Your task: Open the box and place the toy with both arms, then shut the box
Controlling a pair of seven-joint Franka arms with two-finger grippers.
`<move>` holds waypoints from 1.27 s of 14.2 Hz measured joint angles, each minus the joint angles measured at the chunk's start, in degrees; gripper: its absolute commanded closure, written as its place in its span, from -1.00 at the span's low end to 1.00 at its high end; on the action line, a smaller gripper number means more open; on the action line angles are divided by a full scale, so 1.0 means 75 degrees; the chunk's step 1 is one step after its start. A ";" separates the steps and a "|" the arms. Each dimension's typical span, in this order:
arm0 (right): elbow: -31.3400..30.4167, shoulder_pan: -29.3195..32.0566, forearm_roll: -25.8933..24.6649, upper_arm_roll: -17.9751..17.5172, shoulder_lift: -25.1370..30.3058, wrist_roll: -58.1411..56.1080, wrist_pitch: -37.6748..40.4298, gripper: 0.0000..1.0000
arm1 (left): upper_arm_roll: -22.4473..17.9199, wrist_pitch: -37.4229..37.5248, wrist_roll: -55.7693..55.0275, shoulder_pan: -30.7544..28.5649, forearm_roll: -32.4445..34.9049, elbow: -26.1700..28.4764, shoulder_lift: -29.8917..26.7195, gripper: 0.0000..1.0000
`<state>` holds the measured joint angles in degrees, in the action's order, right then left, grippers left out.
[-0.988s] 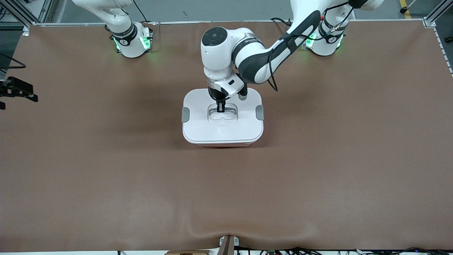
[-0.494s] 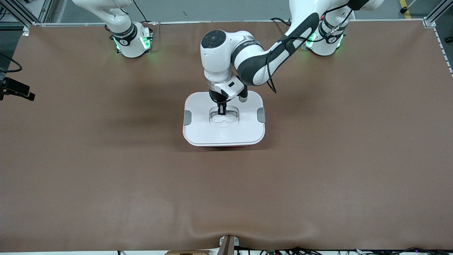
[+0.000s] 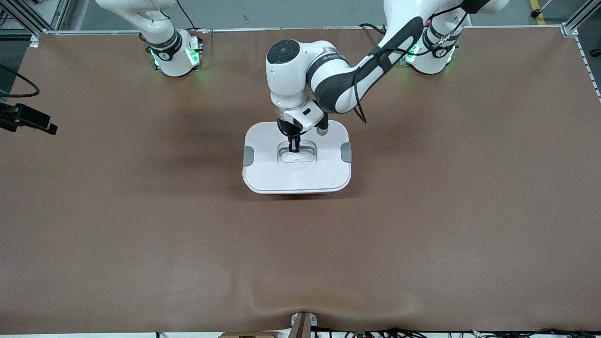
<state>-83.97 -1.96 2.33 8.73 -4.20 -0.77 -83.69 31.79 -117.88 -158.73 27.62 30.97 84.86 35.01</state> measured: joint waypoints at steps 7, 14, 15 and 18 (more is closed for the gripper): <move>-0.0015 -0.0114 0.0002 -0.0004 0.0000 0.0022 -0.0339 -1.00 | -0.0002 -0.0003 0.0000 0.0195 0.0000 -0.0001 0.0068 1.00; -0.0257 -0.0128 -0.0002 0.0034 0.0000 0.0015 -0.0446 -1.00 | -0.0016 -0.0003 0.0002 0.0215 0.0045 -0.0017 0.0088 1.00; -0.0275 -0.0130 -0.0003 0.0033 0.0000 0.0014 -0.0454 -1.00 | -0.0019 -0.0003 0.0002 0.0214 0.0118 -0.0017 0.0089 1.00; -0.0288 -0.0129 -0.0004 0.0035 0.0007 0.0014 -0.0456 -1.00 | -0.0028 -0.0003 0.0003 0.0214 0.0179 -0.0017 0.0098 1.00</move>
<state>-86.13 -2.93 2.30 8.99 -4.14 -0.66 -87.11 31.59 -117.91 -158.71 29.23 32.31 84.73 35.74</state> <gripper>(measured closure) 0.000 0.930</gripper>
